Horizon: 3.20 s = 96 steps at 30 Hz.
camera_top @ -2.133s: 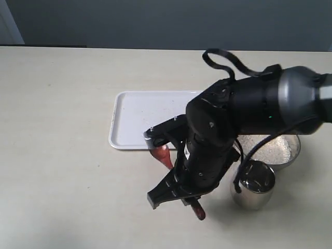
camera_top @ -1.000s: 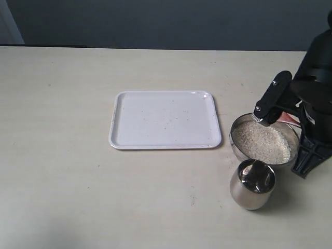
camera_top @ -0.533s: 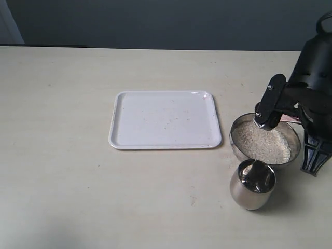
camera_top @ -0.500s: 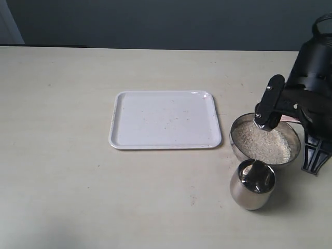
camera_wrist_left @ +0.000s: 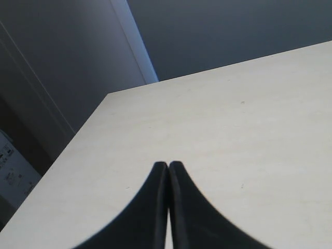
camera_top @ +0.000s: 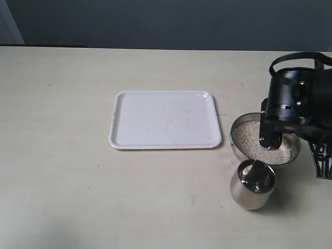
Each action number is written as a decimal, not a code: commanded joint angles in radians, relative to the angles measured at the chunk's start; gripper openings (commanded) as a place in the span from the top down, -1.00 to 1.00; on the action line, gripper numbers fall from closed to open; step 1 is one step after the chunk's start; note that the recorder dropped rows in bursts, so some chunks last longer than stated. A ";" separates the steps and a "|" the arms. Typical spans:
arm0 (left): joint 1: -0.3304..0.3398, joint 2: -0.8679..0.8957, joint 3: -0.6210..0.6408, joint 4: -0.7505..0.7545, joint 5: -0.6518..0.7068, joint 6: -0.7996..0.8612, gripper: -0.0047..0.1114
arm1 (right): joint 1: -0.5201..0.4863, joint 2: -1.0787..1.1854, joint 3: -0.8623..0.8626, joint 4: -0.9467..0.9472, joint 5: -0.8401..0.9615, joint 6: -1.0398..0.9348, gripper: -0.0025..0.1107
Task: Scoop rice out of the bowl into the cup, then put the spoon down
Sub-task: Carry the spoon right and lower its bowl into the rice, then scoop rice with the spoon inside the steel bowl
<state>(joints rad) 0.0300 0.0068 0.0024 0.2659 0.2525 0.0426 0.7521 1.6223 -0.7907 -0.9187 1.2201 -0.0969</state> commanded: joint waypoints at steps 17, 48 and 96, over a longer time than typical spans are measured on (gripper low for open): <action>-0.022 0.006 -0.002 -0.002 -0.011 -0.007 0.91 | -0.005 0.138 0.004 -0.022 0.001 -0.008 0.96; -0.022 0.006 -0.002 -0.002 -0.011 -0.007 0.91 | 0.016 0.138 -0.072 0.214 0.001 -0.113 0.96; -0.022 0.006 -0.002 -0.002 -0.011 -0.007 0.91 | -0.135 0.060 -0.154 0.428 0.001 0.070 0.96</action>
<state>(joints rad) 0.0186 0.0068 0.0024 0.2659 0.2525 0.0426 0.6429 1.7051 -0.9409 -0.5079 1.2224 -0.0309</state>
